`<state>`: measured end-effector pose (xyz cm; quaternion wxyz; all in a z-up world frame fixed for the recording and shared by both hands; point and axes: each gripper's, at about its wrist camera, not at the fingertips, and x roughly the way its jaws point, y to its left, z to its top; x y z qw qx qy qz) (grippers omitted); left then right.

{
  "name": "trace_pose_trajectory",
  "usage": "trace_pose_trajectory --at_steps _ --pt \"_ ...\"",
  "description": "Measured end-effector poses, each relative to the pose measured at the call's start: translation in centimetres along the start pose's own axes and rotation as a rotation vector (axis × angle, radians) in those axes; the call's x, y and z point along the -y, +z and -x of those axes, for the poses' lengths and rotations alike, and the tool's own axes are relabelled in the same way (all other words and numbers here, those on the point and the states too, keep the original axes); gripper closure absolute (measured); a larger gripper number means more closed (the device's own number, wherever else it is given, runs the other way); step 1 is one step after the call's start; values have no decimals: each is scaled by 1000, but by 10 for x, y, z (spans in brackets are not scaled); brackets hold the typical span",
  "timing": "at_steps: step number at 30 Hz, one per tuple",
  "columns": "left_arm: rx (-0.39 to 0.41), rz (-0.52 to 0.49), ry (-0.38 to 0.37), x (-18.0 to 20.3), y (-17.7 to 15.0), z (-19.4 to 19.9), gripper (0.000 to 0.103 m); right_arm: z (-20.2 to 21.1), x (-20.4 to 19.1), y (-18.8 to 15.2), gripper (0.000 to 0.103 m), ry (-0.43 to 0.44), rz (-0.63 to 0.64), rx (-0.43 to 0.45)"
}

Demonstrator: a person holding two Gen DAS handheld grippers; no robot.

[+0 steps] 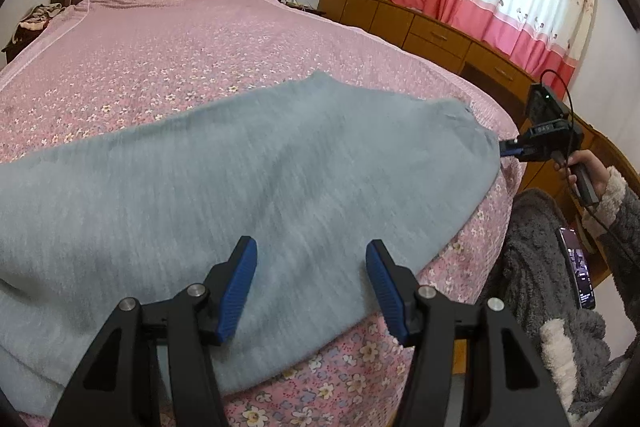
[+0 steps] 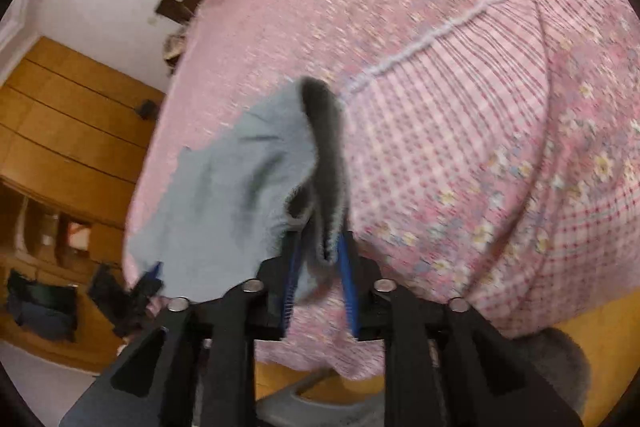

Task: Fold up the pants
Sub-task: 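Grasp the grey elastic waistband with the right tool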

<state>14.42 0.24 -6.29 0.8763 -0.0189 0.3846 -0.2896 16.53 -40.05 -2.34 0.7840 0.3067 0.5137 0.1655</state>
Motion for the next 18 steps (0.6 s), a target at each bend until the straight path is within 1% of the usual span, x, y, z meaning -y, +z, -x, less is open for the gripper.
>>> trace_pose_trajectory --at_steps 1,5,6,10,11,12,14,16,17,18 --pt "0 1 -1 0 0 0 43 -1 0 3 66 9 -8 0" --pt "-3 -6 8 2 0 -1 43 -3 8 10 66 79 -75 2" --pt "-3 -9 11 2 0 -1 43 -2 11 10 66 84 -88 6" --pt "0 -14 14 1 -2 1 43 22 13 11 66 32 -66 72" --pt "0 -14 13 1 -2 1 43 24 12 11 66 50 -67 73" --pt "-1 -13 12 1 -2 1 43 24 12 9 66 68 -69 62" --pt "-8 -8 9 0 -2 -1 43 14 9 9 66 111 -74 8" --pt "-12 -1 6 -1 -1 -3 42 3 7 9 66 103 -67 -29" --pt "-11 0 6 0 -1 -3 42 -1 6 9 66 86 -67 -38" --pt "-10 -1 7 -1 -2 -2 42 -5 7 10 66 86 -71 -42"
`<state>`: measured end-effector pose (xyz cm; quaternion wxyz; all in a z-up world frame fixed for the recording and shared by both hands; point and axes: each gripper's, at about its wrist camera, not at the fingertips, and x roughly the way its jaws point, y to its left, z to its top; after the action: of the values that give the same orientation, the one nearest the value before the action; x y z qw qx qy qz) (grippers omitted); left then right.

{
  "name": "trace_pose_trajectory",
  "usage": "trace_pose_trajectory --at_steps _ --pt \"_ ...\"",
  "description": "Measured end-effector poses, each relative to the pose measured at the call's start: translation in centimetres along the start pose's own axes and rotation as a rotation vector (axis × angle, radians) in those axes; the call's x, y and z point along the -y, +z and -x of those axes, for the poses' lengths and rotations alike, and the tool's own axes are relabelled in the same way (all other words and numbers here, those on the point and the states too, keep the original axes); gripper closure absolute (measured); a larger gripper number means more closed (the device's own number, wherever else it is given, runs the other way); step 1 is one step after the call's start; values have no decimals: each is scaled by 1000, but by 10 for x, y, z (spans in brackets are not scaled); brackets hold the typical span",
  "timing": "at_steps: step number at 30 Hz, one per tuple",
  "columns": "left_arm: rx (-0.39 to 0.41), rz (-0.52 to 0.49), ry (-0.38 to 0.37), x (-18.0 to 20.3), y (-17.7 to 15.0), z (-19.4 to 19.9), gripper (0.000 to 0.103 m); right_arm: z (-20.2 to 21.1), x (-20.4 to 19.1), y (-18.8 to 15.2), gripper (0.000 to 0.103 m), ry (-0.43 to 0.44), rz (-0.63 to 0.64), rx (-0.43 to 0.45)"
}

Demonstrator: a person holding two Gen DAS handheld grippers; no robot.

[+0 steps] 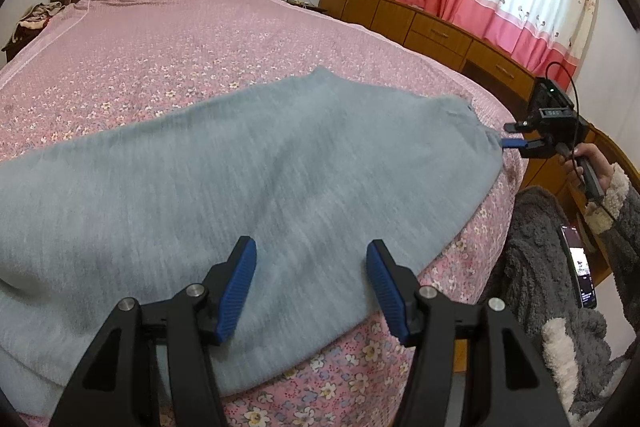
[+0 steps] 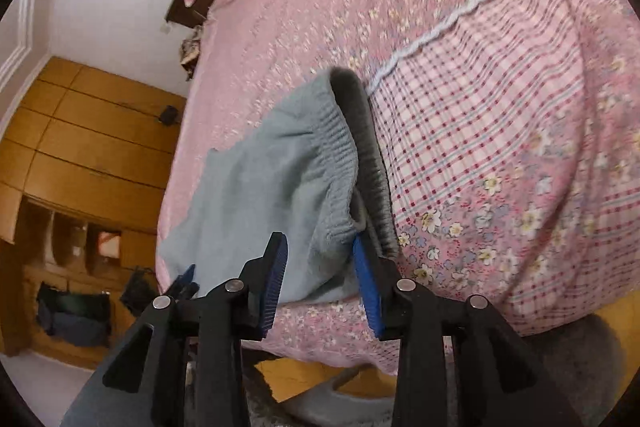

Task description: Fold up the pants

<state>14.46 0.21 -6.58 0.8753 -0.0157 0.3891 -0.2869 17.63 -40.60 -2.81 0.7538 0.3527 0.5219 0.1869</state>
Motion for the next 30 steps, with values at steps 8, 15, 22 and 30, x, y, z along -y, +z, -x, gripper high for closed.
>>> trace_pose_trajectory --at_steps 8,15,22,30 --pt "0 -5 1 0 -2 3 42 -11 11 7 91 0 -88 43" --pt "-3 -17 14 2 -2 3 42 3 6 -16 91 -139 -44 46" --pt "11 -19 22 4 -3 9 41 0 -14 -17 70 -320 58 71" --pt "180 194 86 -62 -19 98 30 -3 -140 -52 59 -716 527 332"
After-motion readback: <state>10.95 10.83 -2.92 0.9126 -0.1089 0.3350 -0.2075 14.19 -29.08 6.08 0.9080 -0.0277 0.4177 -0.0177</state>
